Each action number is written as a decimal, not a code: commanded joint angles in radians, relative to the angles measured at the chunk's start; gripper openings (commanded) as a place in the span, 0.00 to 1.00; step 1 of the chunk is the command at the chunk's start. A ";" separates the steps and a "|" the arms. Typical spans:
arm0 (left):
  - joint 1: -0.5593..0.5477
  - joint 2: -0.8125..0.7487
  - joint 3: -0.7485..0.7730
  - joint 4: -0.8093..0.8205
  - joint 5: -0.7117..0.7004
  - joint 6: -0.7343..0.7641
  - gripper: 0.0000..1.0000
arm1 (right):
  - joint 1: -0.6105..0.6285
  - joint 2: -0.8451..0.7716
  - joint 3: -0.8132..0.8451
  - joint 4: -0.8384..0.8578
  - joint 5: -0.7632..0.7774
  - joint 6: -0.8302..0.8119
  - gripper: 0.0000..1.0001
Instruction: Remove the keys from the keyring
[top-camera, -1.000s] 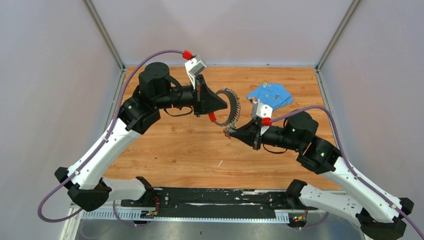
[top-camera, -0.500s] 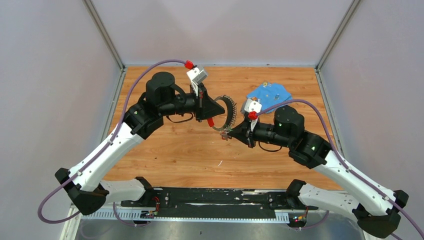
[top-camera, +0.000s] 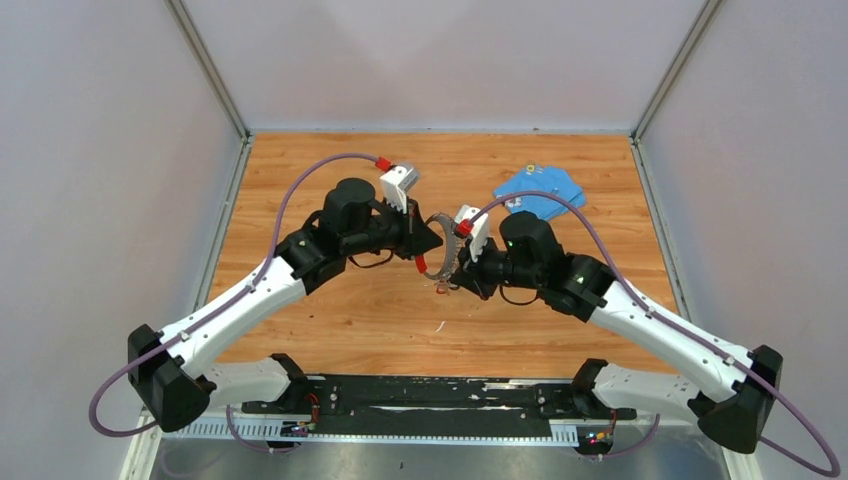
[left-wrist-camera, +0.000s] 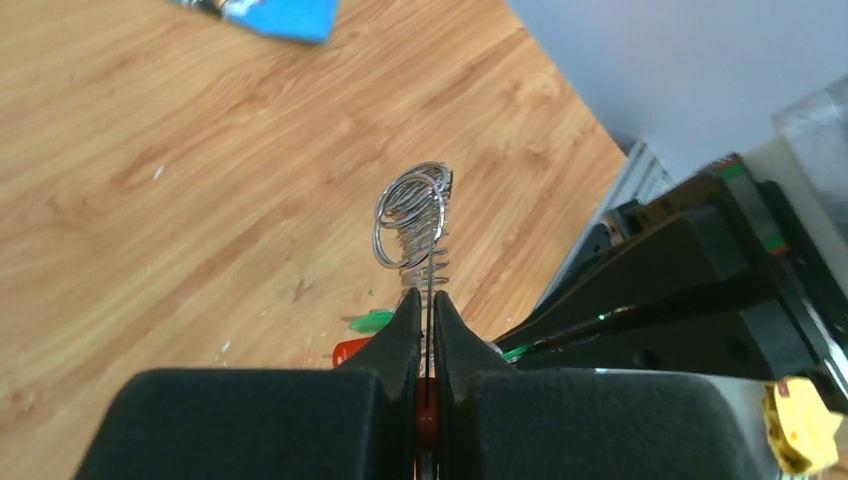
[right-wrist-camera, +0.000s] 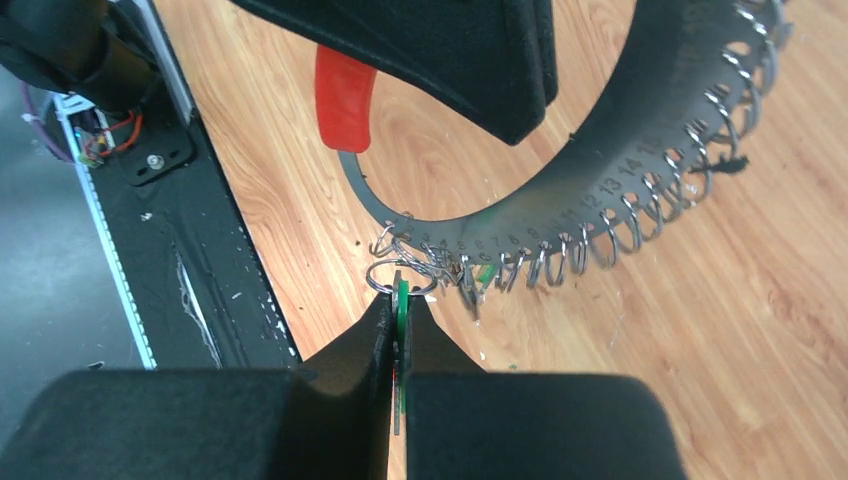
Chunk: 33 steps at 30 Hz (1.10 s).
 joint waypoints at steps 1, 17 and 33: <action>-0.003 0.007 -0.073 0.062 -0.205 -0.160 0.00 | 0.012 0.045 -0.009 -0.034 0.074 0.039 0.01; 0.100 0.197 -0.305 0.228 -0.128 -0.436 0.02 | 0.013 0.192 -0.029 -0.121 0.125 0.053 0.00; 0.113 0.350 -0.345 0.235 -0.128 -0.318 0.17 | 0.011 0.399 -0.047 -0.123 0.045 0.095 0.01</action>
